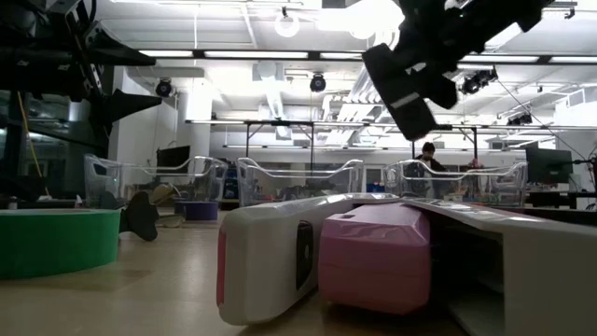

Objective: Pick and place Stapler, Stapler remover, tape
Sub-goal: Put the red stapler into the left transparent bin

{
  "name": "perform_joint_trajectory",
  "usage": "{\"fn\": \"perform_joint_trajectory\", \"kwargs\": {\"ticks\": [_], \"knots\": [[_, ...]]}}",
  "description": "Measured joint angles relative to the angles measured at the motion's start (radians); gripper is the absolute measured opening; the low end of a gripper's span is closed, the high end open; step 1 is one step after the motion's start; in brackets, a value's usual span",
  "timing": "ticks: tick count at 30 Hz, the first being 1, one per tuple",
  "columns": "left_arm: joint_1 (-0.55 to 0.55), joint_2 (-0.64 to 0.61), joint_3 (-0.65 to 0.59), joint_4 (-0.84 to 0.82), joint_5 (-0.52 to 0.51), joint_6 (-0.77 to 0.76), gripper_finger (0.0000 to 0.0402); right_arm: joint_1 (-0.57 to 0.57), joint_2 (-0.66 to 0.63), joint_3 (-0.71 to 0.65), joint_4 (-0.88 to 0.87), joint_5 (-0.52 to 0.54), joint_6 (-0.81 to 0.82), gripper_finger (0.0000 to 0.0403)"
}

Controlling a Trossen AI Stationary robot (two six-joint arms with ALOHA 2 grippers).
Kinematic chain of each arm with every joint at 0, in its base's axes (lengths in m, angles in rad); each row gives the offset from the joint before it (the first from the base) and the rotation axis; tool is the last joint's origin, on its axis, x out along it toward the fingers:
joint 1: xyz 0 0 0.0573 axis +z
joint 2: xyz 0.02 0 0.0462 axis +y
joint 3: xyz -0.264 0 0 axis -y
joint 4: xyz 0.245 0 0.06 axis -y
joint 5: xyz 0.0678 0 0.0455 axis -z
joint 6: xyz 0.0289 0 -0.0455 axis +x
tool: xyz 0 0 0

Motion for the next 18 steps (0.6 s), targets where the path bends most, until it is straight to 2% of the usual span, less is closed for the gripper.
{"fn": "perform_joint_trajectory", "kwargs": {"ticks": [5, 8, 13, 18], "knots": [[0.000, 0.000, 0.000, 0.000, 0.000, 0.000, 0.0296, -0.116, 0.007, 0.000, 0.116, -0.161, -0.081, 0.0207], [0.000, 0.000, 0.000, 0.000, 0.000, 0.000, 0.0296, -0.181, 0.010, 0.000, 0.168, -0.223, -0.091, 0.0207], [0.000, 0.000, 0.000, 0.004, -0.005, 0.000, 0.0296, -0.247, 0.011, 0.025, 0.220, -0.272, -0.103, 0.0207], [0.000, 0.000, 0.000, 0.021, -0.067, 0.000, 0.0296, -0.263, 0.049, 0.137, 0.176, -0.277, -0.160, 0.0207]]}}
